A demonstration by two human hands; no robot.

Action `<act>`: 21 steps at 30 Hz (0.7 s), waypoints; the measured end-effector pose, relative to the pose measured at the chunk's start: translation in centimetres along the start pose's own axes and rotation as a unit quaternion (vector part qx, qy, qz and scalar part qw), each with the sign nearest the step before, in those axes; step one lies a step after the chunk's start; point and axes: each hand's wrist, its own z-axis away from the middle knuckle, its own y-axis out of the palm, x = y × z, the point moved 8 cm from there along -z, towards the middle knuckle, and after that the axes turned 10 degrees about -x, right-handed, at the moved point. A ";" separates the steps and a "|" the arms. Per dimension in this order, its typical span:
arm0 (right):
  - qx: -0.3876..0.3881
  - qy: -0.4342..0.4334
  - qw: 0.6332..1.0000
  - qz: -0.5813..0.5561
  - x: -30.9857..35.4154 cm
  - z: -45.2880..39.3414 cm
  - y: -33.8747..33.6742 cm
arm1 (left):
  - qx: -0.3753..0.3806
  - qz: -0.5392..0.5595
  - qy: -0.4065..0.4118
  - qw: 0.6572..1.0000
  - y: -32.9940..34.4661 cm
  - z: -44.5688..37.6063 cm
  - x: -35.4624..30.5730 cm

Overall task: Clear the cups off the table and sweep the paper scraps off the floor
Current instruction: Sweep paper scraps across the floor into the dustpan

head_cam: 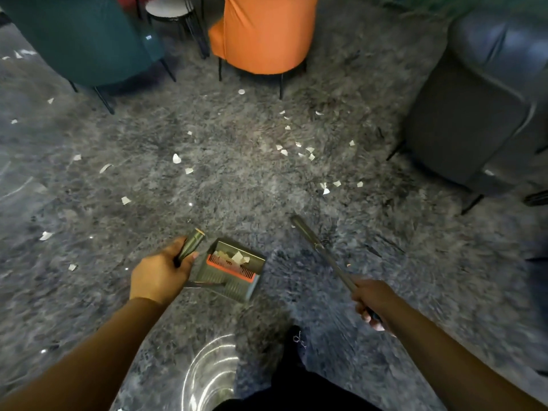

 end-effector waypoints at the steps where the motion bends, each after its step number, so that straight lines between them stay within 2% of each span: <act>1: -0.003 0.004 1.000 -0.016 -0.1 -0.5 -0.9 | 0.002 -0.005 0.010 1.000 0.6 -0.6 -1.3; 13: -0.049 0.054 0.987 -0.146 -1.9 -5.1 -5.8 | 0.030 -0.032 0.075 0.996 4.5 -6.0 -12.0; 21: -0.053 0.125 0.972 -0.191 -1.7 -8.1 -4.1 | 0.049 -0.006 0.148 0.988 6.4 -11.1 -15.9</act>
